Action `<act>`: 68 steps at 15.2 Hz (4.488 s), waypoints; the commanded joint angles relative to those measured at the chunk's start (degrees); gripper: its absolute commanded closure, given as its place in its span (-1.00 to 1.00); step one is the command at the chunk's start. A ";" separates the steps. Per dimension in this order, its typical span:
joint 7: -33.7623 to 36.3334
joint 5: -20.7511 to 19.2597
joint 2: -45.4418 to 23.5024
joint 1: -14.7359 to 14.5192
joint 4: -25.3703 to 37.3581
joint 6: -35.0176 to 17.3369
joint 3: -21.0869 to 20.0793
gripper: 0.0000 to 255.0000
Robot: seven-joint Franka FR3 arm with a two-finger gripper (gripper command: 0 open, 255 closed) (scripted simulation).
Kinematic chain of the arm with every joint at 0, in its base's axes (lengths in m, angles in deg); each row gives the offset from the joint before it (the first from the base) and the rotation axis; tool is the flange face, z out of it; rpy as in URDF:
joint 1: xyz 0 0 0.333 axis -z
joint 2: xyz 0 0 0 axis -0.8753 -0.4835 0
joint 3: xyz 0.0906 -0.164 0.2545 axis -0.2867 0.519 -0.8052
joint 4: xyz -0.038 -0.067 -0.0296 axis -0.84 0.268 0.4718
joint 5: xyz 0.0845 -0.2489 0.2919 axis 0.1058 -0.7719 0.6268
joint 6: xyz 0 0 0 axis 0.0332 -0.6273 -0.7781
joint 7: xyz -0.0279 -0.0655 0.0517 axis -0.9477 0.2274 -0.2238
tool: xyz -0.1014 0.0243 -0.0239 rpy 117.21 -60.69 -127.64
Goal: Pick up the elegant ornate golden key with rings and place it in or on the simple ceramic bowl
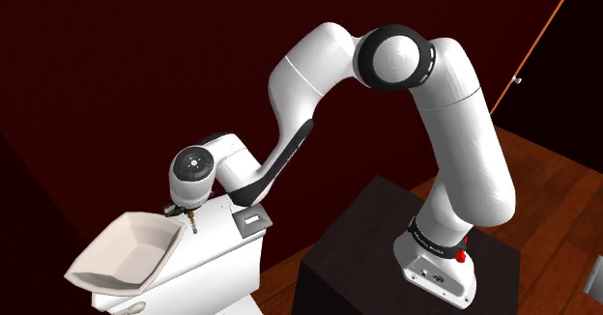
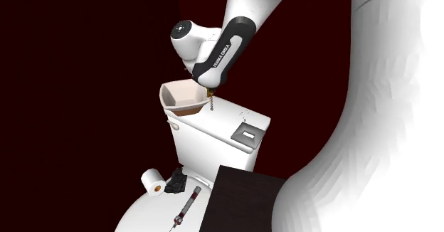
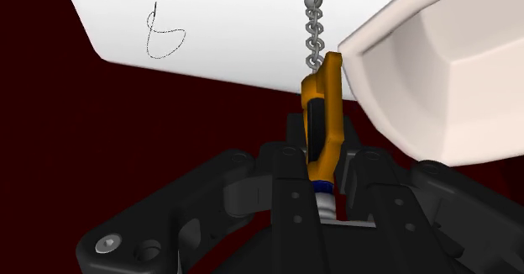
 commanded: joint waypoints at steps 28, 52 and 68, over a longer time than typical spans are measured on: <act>-14.00 13.05 -2.08 -4.22 17.64 14.50 -6.24 1.00; -17.15 12.04 -21.19 -14.94 43.18 19.84 -3.40 -1.00; -15.76 13.17 -14.35 -14.14 36.86 21.81 -5.14 -1.00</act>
